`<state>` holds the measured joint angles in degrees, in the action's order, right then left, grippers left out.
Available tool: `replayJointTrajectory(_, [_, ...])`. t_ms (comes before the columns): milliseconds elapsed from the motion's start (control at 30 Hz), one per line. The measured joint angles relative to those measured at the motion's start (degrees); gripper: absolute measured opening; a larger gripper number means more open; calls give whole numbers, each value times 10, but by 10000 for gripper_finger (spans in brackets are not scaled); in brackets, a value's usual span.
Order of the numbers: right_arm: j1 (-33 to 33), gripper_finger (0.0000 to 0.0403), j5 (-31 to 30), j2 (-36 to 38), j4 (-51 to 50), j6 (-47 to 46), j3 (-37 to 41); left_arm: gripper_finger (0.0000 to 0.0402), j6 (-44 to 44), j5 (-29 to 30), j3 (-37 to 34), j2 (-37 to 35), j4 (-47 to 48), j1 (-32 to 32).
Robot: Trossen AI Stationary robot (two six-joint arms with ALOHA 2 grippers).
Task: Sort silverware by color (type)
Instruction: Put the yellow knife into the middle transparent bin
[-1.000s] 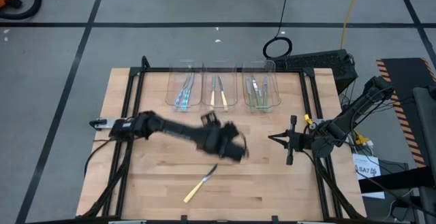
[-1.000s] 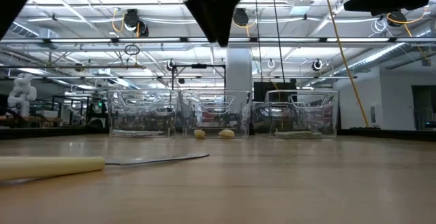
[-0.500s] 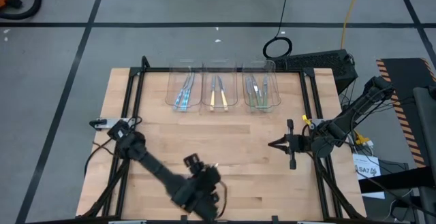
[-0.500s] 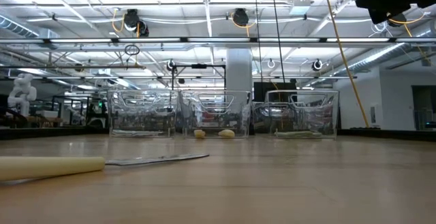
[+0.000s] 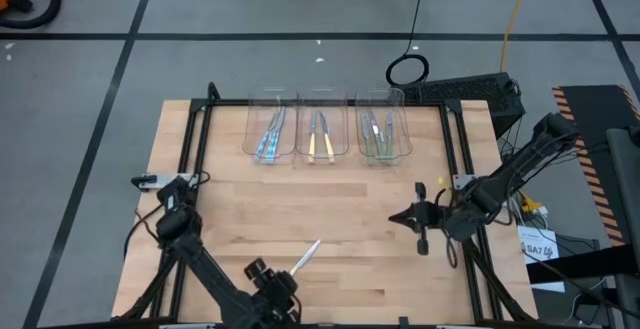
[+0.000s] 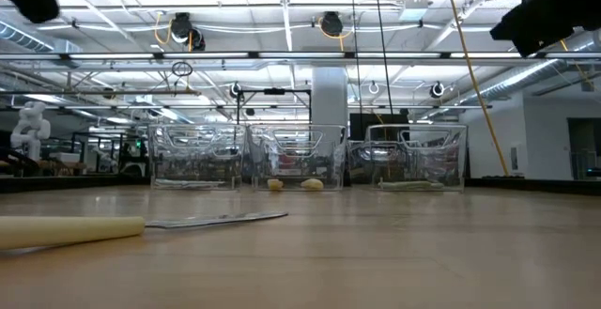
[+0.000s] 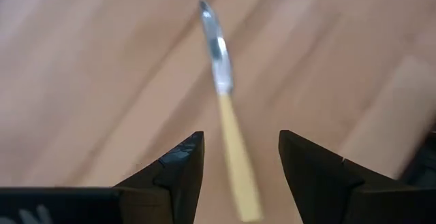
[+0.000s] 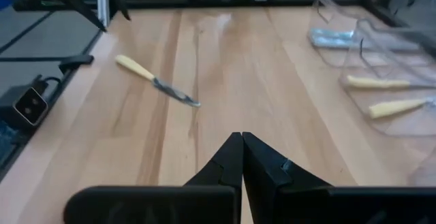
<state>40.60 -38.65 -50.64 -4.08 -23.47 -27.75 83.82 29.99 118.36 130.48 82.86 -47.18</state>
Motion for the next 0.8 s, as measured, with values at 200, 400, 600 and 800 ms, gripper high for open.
replayJointTrajectory(200, [0, 2, 10, -55, 43, -12, 0, 197, 45, -9, -1, 0, -38, -21])
replayJointTrajectory(400, [0, 2, 63, -89, 118, 17, 0, 197, 78, -41, -1, 25, -13, -32])
replayJointTrajectory(600, [0, 2, 73, -106, 148, 35, 0, 167, 67, -60, -1, 52, -29, -27])
replayJointTrajectory(800, [0, 2, 73, -112, 163, 36, 0, 133, 76, -45, -1, 54, -19, -26])
